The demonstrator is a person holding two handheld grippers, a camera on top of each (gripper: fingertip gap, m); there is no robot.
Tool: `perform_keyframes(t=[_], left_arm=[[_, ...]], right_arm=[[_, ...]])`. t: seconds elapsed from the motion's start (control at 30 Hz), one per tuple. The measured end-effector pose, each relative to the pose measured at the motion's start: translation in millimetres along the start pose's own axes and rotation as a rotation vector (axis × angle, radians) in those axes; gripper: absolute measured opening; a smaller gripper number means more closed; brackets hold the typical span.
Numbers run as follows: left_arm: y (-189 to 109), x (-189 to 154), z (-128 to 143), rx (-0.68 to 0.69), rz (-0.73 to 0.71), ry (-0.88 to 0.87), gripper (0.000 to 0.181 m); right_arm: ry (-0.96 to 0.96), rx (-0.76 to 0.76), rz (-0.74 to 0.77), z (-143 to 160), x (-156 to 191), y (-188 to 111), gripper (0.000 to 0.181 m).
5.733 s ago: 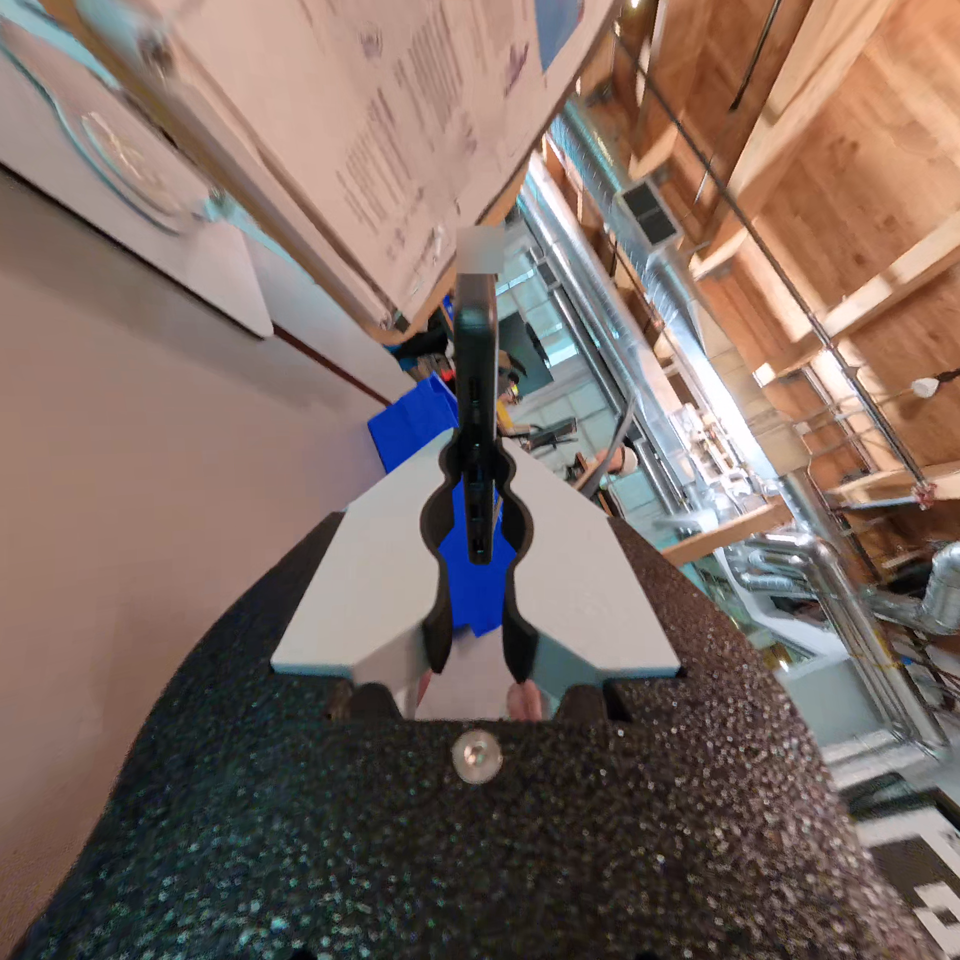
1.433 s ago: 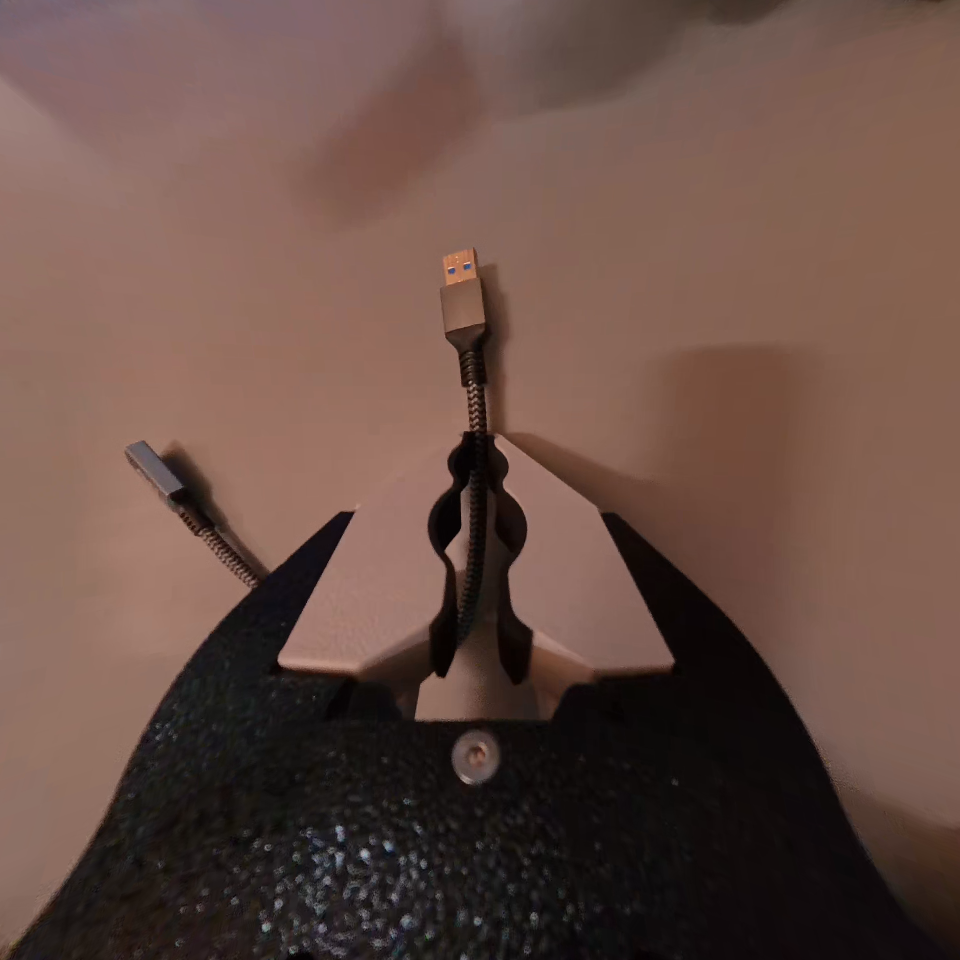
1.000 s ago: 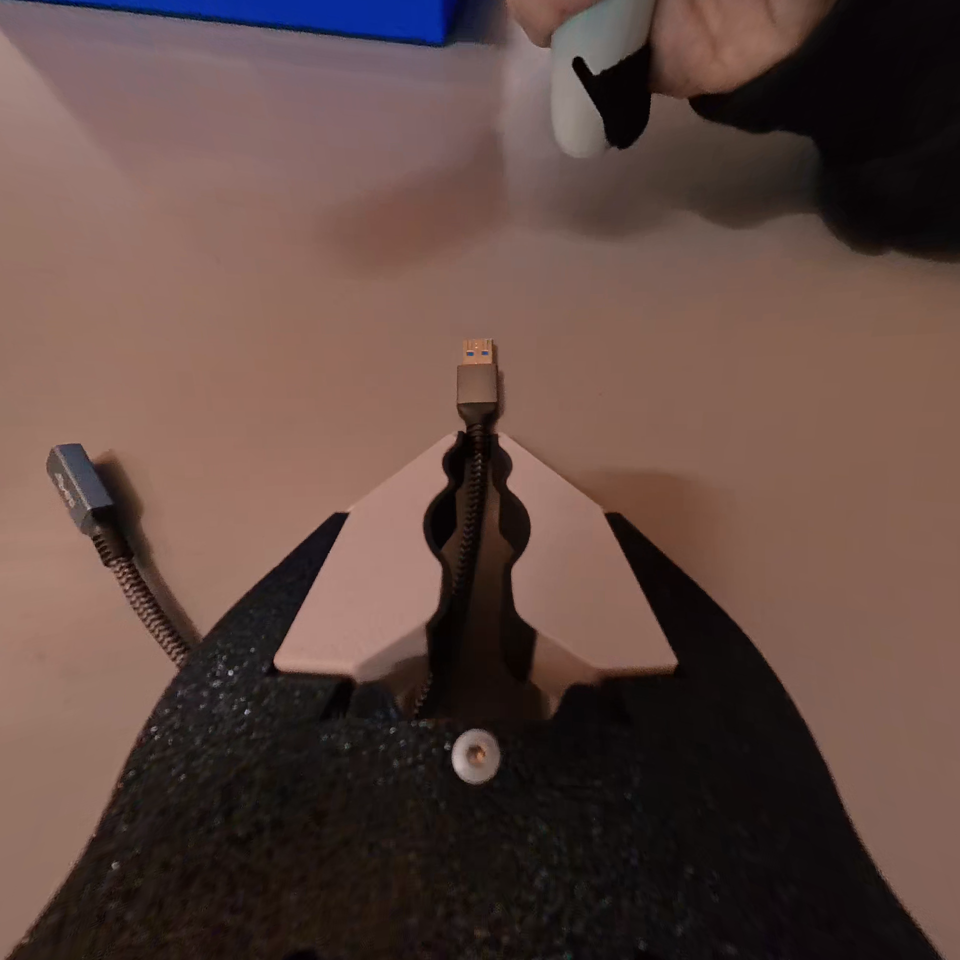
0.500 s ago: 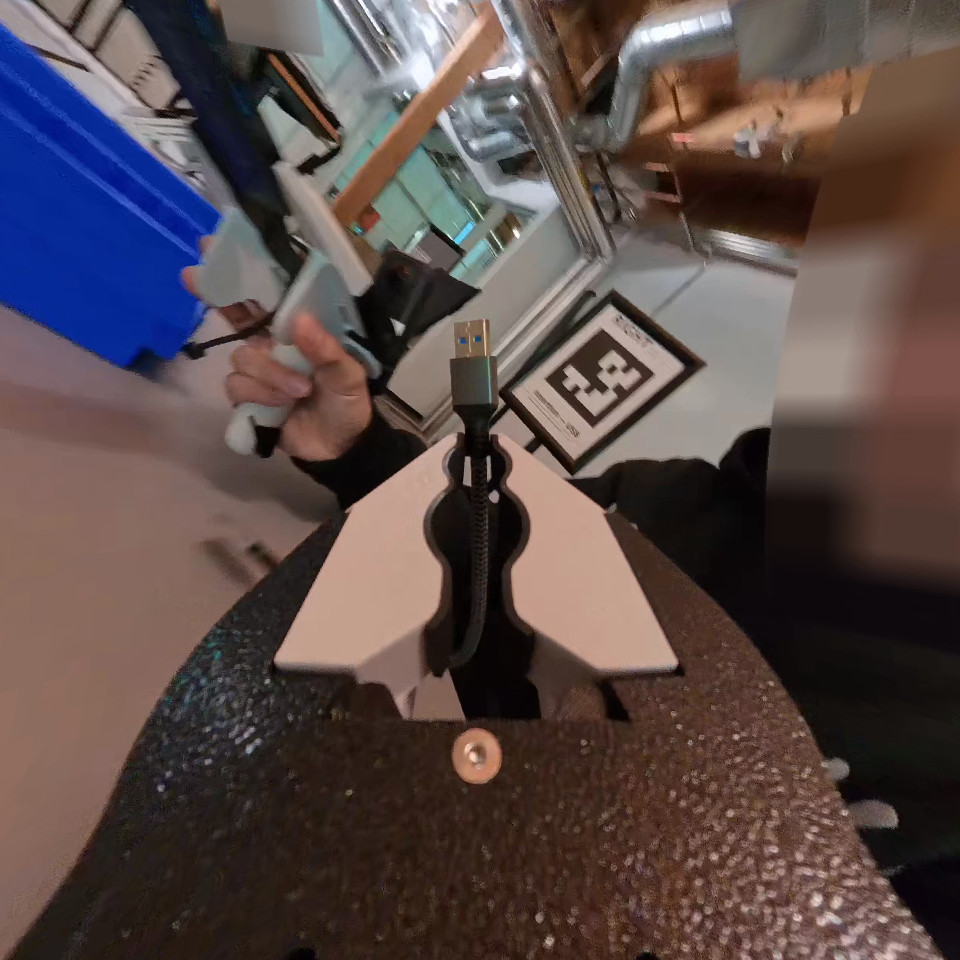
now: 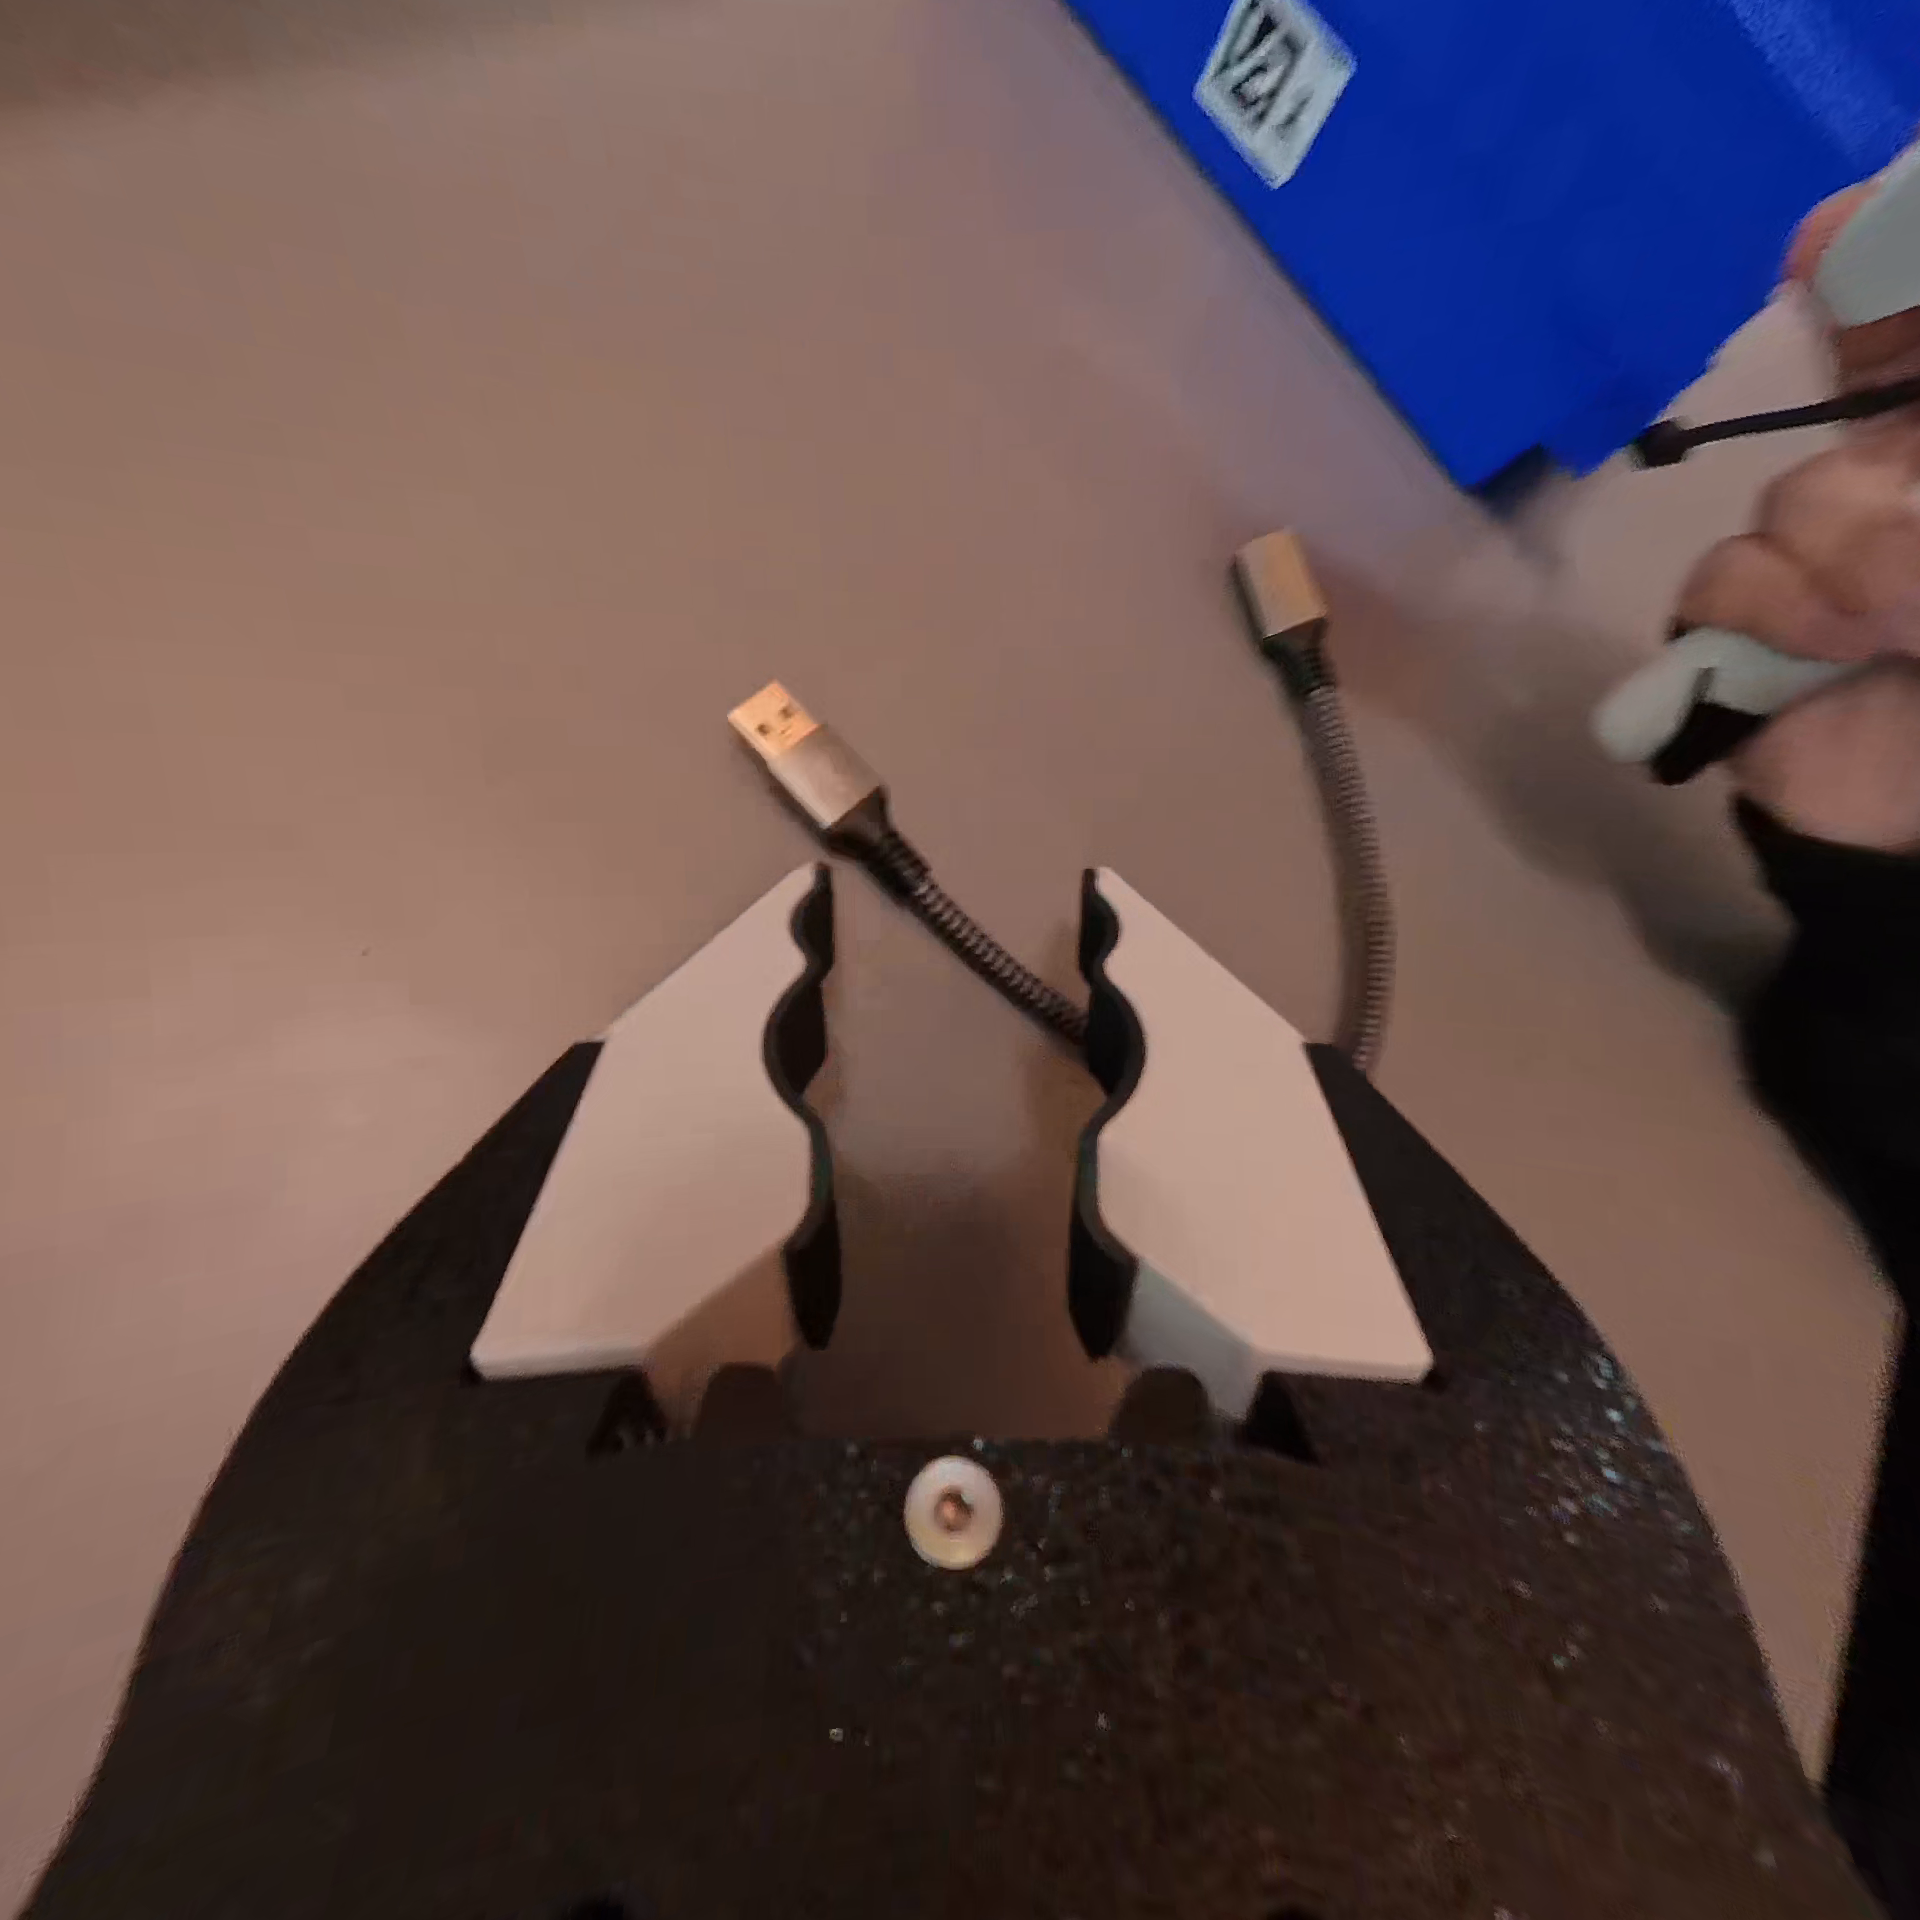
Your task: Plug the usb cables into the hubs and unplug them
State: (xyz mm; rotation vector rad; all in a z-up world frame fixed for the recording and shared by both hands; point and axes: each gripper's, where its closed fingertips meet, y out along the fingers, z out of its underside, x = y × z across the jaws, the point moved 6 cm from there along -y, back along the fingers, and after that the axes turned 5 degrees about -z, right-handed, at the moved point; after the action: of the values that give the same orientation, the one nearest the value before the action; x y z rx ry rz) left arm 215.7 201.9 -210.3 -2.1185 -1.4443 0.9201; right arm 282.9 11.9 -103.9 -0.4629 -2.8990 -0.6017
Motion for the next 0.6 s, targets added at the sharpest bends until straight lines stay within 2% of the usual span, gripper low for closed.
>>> perform_keyframes(t=[0.1,0.2,0.27,0.33,0.37,0.47,0.53,0.6], left_arm=[[0,1,5,0.041,-0.162,0.069,0.051],[4,-7,7,0.076,-0.227,0.152,0.057],[7,-10,7,0.094,-0.276,0.238,0.054],[8,-19,8,0.101,-0.211,0.315,0.025],[8,-19,9,0.108,-0.195,0.338,0.016],[1,-17,12,0.139,-0.127,0.494,0.013],[-5,-17,16,0.166,-0.030,0.577,0.010],[-10,-16,20,0.182,0.031,0.616,0.008]], right_arm=[[-0.003,0.000,0.000,0,0,0,0.043],[0.001,-0.001,-0.001,0,0,0,0.043],[-0.001,0.003,-0.001,1,0,0,0.043],[-0.002,0.010,-0.002,1,0,1,0.043],[-0.003,0.009,-0.002,1,0,1,0.043],[0.001,0.003,-0.001,0,0,0,0.043],[0.005,0.001,-0.004,0,0,0,0.043],[0.007,0.003,-0.007,0,0,0,0.043]])
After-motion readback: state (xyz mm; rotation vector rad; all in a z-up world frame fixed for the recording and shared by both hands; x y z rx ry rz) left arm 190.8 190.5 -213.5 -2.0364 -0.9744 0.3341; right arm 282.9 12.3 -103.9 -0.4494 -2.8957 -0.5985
